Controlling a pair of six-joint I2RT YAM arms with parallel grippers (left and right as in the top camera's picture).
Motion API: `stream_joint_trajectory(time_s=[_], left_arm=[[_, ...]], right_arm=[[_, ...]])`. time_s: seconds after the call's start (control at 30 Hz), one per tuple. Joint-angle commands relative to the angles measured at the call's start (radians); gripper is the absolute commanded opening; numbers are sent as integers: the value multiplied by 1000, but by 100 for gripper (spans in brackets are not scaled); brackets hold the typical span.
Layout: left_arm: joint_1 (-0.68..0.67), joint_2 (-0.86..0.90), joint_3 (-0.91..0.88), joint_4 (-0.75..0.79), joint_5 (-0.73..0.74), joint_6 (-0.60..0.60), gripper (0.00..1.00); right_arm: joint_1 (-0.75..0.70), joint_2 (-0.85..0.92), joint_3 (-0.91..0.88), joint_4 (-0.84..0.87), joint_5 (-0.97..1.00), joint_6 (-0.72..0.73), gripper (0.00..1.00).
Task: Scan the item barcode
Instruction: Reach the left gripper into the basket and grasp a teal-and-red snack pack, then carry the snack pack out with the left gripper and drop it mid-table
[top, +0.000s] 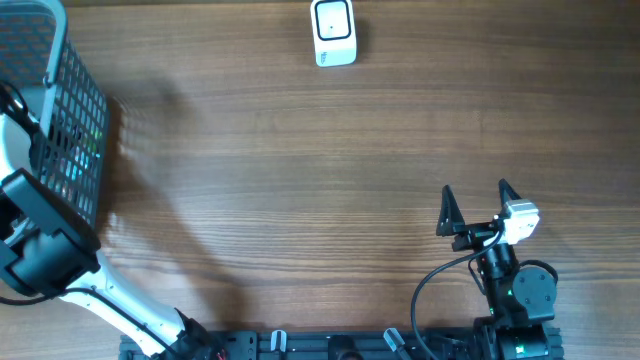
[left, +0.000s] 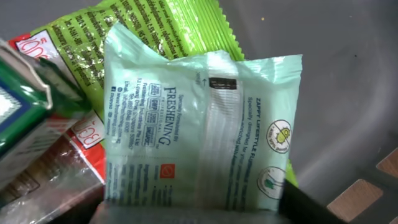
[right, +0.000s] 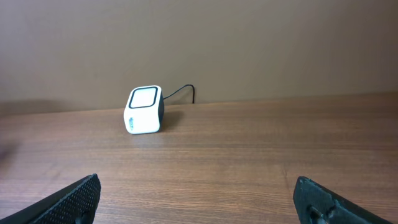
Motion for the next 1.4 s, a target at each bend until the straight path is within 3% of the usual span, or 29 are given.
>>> stream_joint_trajectory(time_s=[0.0,0.07,0.37,0.43,0.53,0.7,0.8,0.97,1.17,1.27,1.37], left_arm=[[-11,-10,18,-6,11,10,51],[-3,-50,43,-12,11,10,44],[21,-457,171,39,13,-13,47],[5,-569,171,-3,26,-79,47],[-43,-669,171,-109,102,-86,48],[-299,-713,160,-369,143,-86,46],[-492,-684,77,-414,142,-86,46],[-809,-573,-224,-256,116,-159,45],[-1020,-395,-433,-51,115,-214,47],[-1088,-315,-439,-13,89,-213,54],[-1106,-303,-439,-5,63,-212,100]], right_arm=[[-3,-5,-1,3,9,-18,100],[-3,-5,-1,3,9,-18,100],[-3,-5,-1,3,9,-18,100],[-3,-5,-1,3,9,-18,100],[-3,-5,-1,3,9,-18,100],[-3,-5,-1,3,9,-18,100],[-3,-5,-1,3,9,-18,100],[-3,-5,-1,3,9,-18,100],[-3,-5,-1,3,9,-18,100],[-3,-5,-1,3,9,-18,100],[-3,-5,-1,3,9,-18,100]])
